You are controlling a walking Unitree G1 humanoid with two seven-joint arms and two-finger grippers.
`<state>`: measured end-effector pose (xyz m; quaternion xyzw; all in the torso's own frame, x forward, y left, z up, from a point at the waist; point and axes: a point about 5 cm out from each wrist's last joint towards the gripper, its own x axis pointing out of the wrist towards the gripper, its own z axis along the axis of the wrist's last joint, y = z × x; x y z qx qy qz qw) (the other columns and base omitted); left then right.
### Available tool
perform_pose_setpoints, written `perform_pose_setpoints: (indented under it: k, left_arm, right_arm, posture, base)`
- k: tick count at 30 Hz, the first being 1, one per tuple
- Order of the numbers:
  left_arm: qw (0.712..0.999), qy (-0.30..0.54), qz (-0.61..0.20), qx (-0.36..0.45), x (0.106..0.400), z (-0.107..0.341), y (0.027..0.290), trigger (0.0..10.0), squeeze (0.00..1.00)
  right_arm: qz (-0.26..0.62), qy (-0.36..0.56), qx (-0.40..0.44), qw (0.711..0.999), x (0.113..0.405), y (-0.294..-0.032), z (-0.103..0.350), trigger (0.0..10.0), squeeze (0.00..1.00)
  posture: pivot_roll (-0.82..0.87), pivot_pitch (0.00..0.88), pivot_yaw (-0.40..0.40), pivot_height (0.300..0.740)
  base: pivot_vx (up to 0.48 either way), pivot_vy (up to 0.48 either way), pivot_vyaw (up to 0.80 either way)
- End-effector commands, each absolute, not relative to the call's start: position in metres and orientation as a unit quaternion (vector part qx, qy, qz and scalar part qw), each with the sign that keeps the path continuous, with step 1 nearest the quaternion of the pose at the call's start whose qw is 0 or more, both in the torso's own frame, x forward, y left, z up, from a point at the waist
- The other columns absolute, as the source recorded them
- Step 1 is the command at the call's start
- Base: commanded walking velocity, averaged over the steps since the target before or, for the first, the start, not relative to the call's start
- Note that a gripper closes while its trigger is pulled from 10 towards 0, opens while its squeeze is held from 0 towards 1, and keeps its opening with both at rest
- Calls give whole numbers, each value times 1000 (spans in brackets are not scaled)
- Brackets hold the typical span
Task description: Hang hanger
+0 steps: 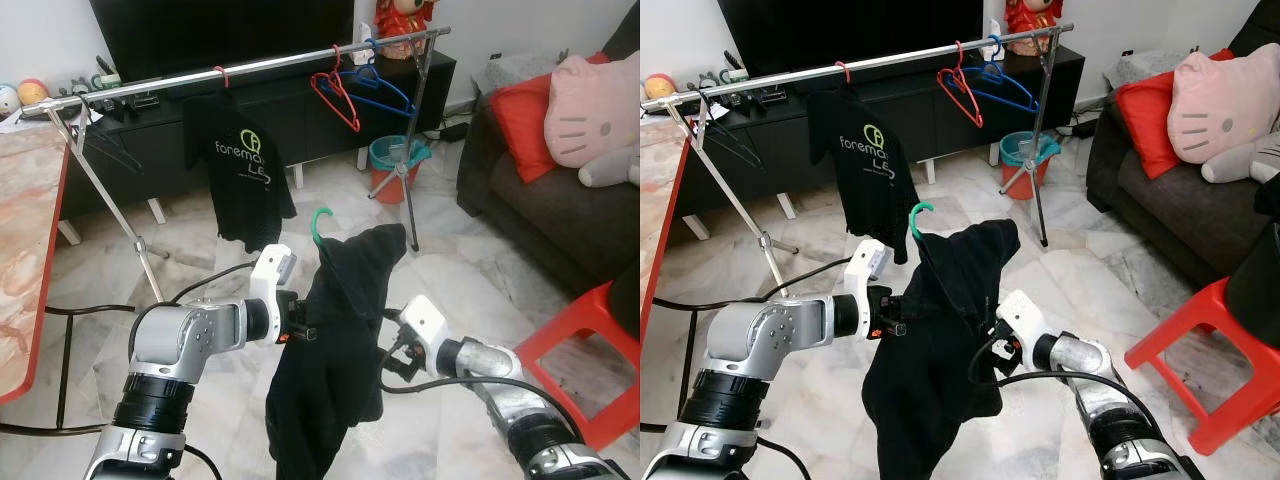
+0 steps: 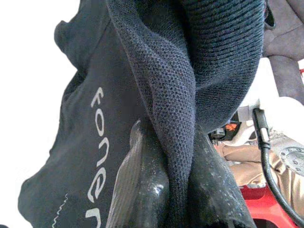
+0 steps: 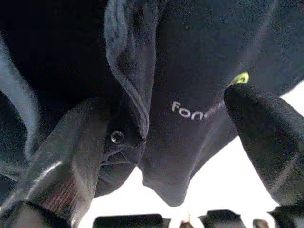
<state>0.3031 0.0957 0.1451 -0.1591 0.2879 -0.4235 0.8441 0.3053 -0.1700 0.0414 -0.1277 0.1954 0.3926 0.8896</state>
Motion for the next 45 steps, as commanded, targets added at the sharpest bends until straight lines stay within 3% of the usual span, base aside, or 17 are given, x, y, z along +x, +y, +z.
perform_pose_setpoints:
  k: [1,14,45]
  left_arm:
    - [848,265,-431,-154,302,156,96,10000,0]
    - [847,259,-437,-156,300,157,94,10000,0]
    - [853,256,-439,-122,296,151,96,10000,0]
  right_arm:
    - [389,185,-123,894,309,-170,46,0,0]
    - [318,199,-152,914,315,-181,42,0,0]
    - [291,186,-152,926,317,-183,42,0,0]
  posture:
    - [51,0,22,740]
    - [57,0,18,740]
    - [52,0,25,740]
  base:
    - [0,0,0]
    - [0,0,0]
    - [0,0,0]
